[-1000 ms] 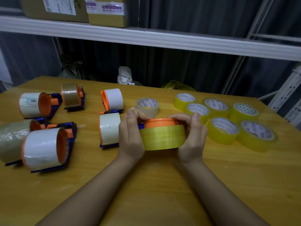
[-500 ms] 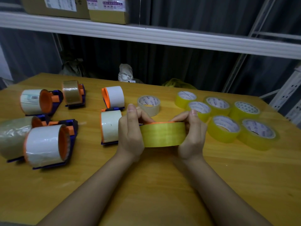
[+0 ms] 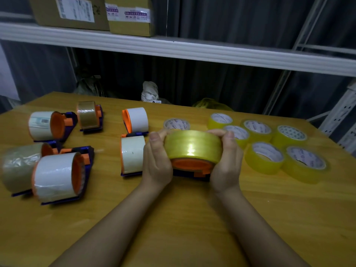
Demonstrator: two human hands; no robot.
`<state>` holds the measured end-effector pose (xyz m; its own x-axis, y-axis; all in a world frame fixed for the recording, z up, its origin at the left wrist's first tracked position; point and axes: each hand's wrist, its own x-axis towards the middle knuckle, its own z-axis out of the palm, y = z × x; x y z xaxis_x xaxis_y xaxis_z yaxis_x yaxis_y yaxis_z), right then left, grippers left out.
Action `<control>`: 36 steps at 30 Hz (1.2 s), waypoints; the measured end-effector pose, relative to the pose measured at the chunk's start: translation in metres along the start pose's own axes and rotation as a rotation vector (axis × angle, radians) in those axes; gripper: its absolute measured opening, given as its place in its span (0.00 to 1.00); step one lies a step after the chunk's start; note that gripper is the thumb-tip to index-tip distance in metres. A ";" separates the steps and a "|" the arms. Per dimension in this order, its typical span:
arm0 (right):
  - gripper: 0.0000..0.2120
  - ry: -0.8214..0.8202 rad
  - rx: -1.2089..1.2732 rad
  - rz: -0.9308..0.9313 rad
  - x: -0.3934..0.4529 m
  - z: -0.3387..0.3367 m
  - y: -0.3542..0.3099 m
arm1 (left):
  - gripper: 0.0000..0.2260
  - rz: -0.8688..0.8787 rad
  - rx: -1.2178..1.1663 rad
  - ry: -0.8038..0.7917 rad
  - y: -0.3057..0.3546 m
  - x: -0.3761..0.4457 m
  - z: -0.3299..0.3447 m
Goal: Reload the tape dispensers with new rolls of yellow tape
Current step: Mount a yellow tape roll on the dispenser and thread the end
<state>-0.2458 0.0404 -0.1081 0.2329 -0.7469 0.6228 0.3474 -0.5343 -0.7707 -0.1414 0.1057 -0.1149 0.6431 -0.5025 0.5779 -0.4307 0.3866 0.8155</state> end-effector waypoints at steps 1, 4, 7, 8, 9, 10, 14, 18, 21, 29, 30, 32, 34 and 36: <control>0.24 0.035 -0.010 0.005 0.000 0.002 0.000 | 0.29 0.004 0.001 0.006 -0.001 -0.001 0.000; 0.21 0.078 -0.005 0.014 0.001 0.003 -0.002 | 0.38 -0.031 0.040 -0.016 -0.003 -0.001 0.000; 0.19 0.076 0.009 0.031 0.000 0.002 -0.002 | 0.39 -0.036 0.030 -0.047 -0.004 -0.001 -0.001; 0.19 0.073 0.003 0.021 0.000 0.001 -0.001 | 0.35 -0.034 0.010 -0.061 -0.003 -0.001 -0.001; 0.18 0.069 -0.008 0.004 0.000 0.000 -0.001 | 0.31 -0.047 -0.006 -0.077 -0.004 -0.001 -0.002; 0.18 0.065 -0.018 -0.016 0.000 -0.001 -0.001 | 0.28 -0.066 -0.017 -0.104 -0.003 0.000 -0.003; 0.18 0.009 -0.085 -0.060 0.003 -0.005 0.004 | 0.15 -0.044 -0.070 -0.292 0.002 0.007 -0.010; 0.16 -0.150 -0.233 -0.189 0.001 -0.007 0.011 | 0.11 -0.122 -0.025 -0.566 0.012 0.009 -0.018; 0.13 -0.150 -0.234 -0.168 0.003 -0.009 0.012 | 0.13 -0.286 -0.085 -0.628 0.015 0.008 -0.019; 0.31 -0.189 -0.426 0.194 0.005 -0.018 0.016 | 0.20 -0.516 -0.070 -0.460 0.002 0.005 -0.014; 0.37 -0.237 -0.487 0.214 0.003 -0.017 0.014 | 0.20 -0.517 -0.078 -0.434 0.003 0.004 -0.012; 0.46 -0.337 -0.599 0.247 0.002 -0.015 0.011 | 0.22 -0.492 -0.061 -0.385 0.003 0.003 -0.009; 0.51 -0.442 -0.652 0.294 0.001 -0.012 0.012 | 0.21 -0.490 -0.078 -0.364 0.004 0.004 -0.009; 0.51 -0.493 -0.511 0.357 0.002 -0.012 0.016 | 0.14 -0.545 -0.192 -0.371 0.009 0.003 -0.009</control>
<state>-0.2510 0.0256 -0.1214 0.6681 -0.7100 0.2226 -0.2563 -0.5004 -0.8270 -0.1378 0.1147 -0.1059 0.4622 -0.8825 0.0874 0.0345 0.1164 0.9926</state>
